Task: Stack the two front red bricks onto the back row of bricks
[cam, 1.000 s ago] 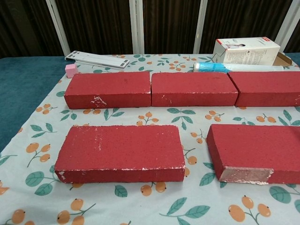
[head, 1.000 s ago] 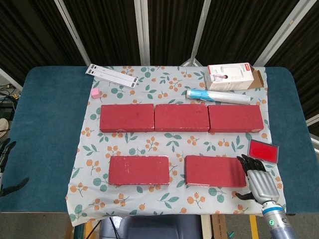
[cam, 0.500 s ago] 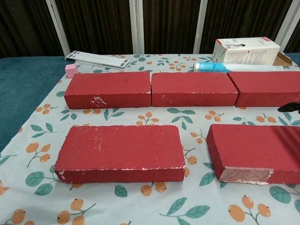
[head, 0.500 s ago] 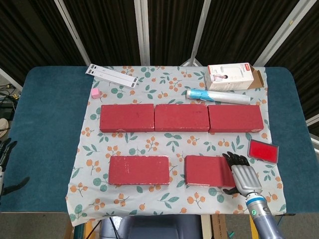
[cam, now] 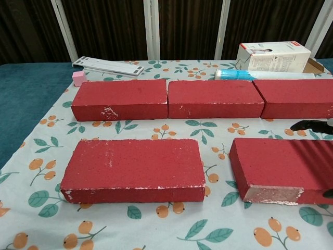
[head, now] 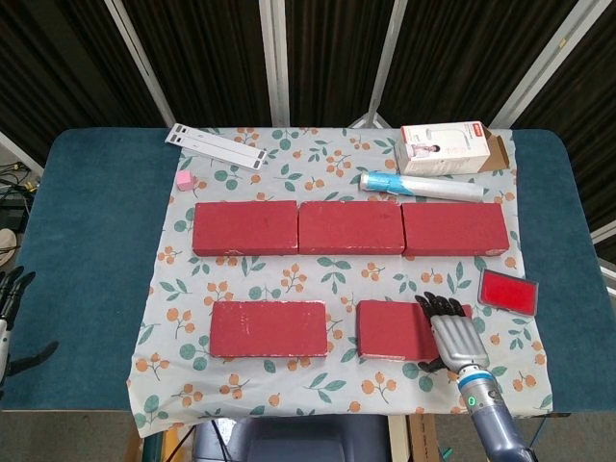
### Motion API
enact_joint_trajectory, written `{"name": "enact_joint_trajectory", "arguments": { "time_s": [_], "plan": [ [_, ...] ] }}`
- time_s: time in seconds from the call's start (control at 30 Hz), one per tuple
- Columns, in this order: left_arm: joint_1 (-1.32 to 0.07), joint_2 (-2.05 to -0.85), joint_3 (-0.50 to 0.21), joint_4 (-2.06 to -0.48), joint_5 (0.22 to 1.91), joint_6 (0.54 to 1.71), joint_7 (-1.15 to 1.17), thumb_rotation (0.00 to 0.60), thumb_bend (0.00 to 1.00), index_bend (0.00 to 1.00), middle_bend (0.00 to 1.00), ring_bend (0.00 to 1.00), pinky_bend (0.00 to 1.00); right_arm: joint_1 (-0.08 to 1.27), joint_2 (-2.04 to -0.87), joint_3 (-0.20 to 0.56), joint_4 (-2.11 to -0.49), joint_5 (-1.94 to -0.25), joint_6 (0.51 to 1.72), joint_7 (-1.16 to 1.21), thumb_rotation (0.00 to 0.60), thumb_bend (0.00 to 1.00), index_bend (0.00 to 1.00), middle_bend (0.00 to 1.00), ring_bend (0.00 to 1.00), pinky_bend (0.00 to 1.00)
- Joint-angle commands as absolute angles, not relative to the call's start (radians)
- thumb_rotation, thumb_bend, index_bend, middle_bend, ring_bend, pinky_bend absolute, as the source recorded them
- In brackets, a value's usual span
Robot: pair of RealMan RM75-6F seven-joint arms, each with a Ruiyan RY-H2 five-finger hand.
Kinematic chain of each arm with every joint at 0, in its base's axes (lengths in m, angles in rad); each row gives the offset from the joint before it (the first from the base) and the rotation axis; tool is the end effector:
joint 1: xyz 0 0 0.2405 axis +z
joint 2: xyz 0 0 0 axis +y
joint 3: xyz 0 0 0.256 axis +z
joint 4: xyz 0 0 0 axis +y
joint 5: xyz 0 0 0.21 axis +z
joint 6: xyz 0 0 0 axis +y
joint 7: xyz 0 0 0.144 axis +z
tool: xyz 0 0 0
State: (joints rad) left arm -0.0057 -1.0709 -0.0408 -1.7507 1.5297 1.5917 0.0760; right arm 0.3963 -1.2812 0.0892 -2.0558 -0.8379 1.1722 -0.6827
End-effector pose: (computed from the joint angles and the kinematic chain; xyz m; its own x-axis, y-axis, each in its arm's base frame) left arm -0.2916 0.1537 0.1739 0.3853 -0.0605 0.9208 0.9228 0.0330 -0.3840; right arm -0.2090 -0.2207 0.0450 0.3506 -0.4776 0.8056 -0.9177 -0.0037 0.3972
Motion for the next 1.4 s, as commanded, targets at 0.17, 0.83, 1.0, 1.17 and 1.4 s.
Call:
{"name": "enact_joint_trajectory", "arguments": {
  "time_s": [0.17,0.83,1.0,1.17,1.4],
  "plan": [
    [-0.009,-1.068,-0.042,-1.75,1.523,1.581,0.067,0.6,0.0,0.11,0.04,0.0,0.14,0.429,-1.311,0.09,-2.037,-0.798,1.172,-0.711,0.6,0.07,0.0,0.0,0.0,0.0],
    [-0.009,-1.073,-0.046,-1.748,1.516,1.584,0.077,0.6,0.0,0.11,0.04,0.0,0.14,0.534,-1.379,0.089,-1.981,-0.659,1.167,-0.798,0.6,0.07,0.01,0.13,0.0,0.0],
    [-0.008,-1.072,-0.046,-1.747,1.516,1.587,0.072,0.6,0.0,0.11,0.04,0.0,0.14,0.55,-1.382,0.08,-1.985,-0.655,1.182,-0.819,0.6,0.07,0.13,0.26,0.08,0.0],
    [-0.008,-1.071,-0.046,-1.746,1.517,1.585,0.07,0.6,0.0,0.11,0.04,0.0,0.14,0.566,-1.376,0.079,-1.996,-0.643,1.19,-0.829,0.6,0.07,0.27,0.34,0.15,0.0],
    [-0.008,-1.071,-0.045,-1.745,1.516,1.584,0.068,0.6,0.0,0.11,0.04,0.0,0.14,0.586,-1.34,0.098,-2.035,-0.653,1.219,-0.843,0.6,0.07,0.37,0.34,0.16,0.0]
  ]
}}
